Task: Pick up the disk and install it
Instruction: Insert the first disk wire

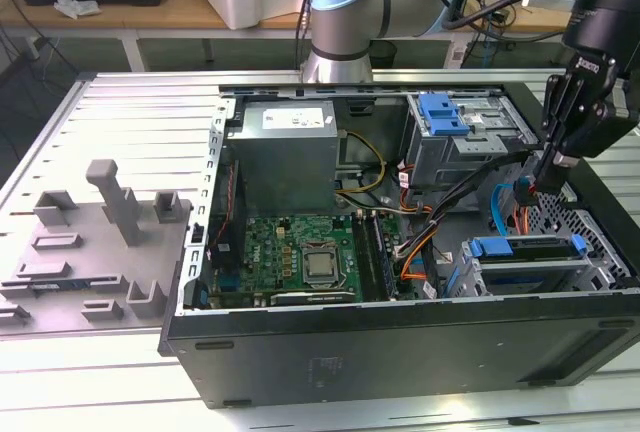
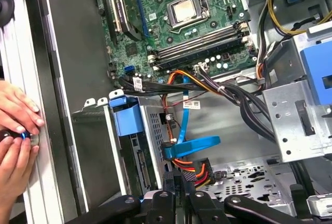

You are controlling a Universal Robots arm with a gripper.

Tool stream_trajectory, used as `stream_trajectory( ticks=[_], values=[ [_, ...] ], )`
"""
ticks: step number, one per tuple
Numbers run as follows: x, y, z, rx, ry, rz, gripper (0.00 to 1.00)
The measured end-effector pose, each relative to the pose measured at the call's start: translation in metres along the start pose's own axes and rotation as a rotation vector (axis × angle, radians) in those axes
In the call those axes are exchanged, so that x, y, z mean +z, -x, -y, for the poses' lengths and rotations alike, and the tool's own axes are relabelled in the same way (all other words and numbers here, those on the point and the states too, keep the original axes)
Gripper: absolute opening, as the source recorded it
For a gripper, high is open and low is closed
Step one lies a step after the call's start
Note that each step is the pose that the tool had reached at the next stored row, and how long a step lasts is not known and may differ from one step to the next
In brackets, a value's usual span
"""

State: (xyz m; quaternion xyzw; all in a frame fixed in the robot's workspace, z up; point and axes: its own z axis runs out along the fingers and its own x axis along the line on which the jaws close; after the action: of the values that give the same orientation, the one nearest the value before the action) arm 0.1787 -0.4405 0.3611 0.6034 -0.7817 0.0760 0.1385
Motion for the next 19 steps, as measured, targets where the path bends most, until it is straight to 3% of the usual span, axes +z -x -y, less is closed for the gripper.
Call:
stream_trajectory(
  ticks=[5,6,7,8,9,16,19],
  values=[
    [0.0001,-0.0003,-0.0005,-0.002,-0.0007,-0.0003,0.17],
    [0.0003,-0.0008,-0.001,-0.028,-0.0094,-0.0015,0.17],
    [0.0005,-0.0019,-0.0026,-0.065,-0.0303,-0.0015,0.17],
    [0.0012,-0.0053,-0.0094,-0.077,-0.0586,0.0032,0.17],
    [0.0013,-0.0065,-0.01,-0.092,-0.0744,0.0049,0.17],
    [0.0014,-0.0095,-0.0155,-0.112,-0.1018,0.0081,0.17],
    [0.0014,-0.0111,-0.0168,-0.117,-0.1092,0.0137,0.17]
  ],
)
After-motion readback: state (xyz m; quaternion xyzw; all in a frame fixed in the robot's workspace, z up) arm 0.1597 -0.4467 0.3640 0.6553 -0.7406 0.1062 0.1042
